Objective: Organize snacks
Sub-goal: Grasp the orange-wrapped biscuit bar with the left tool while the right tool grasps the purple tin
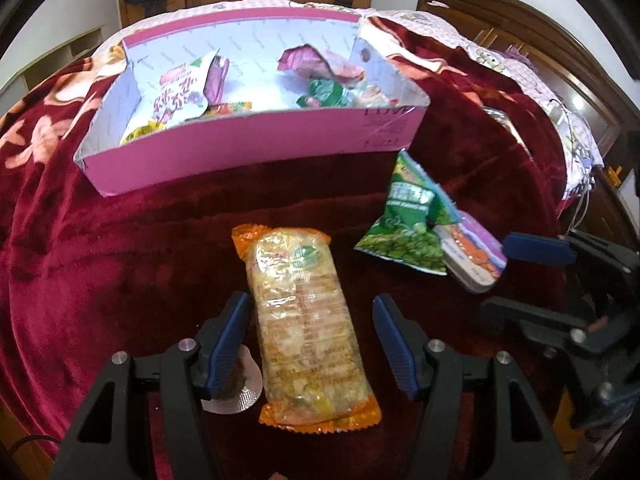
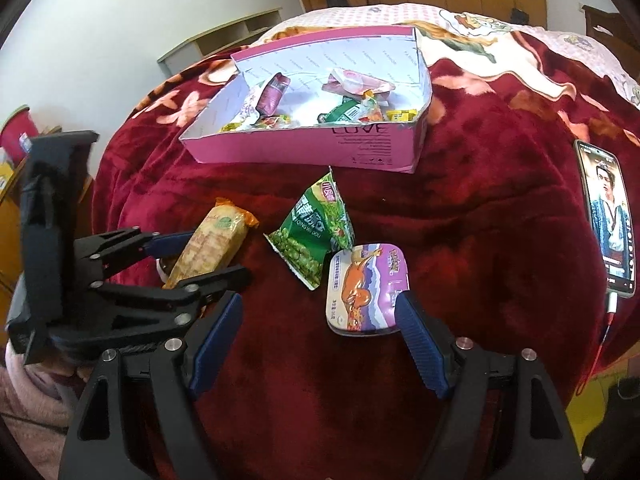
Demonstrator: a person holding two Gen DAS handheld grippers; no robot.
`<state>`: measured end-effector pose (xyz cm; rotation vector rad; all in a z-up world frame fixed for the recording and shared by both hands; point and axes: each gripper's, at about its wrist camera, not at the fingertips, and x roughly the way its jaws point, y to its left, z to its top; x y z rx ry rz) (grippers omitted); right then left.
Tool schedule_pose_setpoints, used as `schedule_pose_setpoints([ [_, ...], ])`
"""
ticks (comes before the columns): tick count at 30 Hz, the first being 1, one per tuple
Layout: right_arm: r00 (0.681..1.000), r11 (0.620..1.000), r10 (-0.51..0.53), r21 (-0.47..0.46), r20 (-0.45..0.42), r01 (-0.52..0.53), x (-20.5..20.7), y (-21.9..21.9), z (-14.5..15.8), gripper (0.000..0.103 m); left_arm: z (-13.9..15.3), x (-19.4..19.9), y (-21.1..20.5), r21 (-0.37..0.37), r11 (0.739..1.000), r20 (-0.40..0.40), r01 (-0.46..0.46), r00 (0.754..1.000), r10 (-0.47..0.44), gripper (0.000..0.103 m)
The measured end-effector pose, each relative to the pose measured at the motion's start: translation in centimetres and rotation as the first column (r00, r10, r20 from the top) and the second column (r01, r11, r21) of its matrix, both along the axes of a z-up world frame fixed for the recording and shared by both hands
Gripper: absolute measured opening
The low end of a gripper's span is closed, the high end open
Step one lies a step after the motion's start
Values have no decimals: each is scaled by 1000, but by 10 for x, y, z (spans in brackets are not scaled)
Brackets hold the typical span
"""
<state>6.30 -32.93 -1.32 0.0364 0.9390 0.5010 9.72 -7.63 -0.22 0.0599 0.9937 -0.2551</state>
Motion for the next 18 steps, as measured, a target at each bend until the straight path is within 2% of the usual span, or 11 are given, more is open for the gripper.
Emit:
schedule_pose_setpoints([
  [2,1000,1000,-4,6,0,4,0,-2,0,80,0,0,1,-5,1000,8,-7,1000,7,66],
  [4,1000,1000,-6,10,0,6,-1,-3,0,80,0,0,2,-4,1000,18,-12,1000,12,61],
  [6,1000,1000,-9,8,2,9,-2,-3,-1,80,-1,1,4,4,1000,26,-20,999,20,50],
  [7,1000,1000,-9,5,4,9,-2,-3,-1,80,-1,1,5,6,1000,31,-23,999,23,49],
  [11,1000,1000,-6,-4,6,6,0,-1,-1,80,0,0,10,-12,1000,43,-24,999,25,45],
  [18,1000,1000,0,-2,10,0,2,3,1,80,7,-4,18,-39,999,67,-33,997,36,44],
])
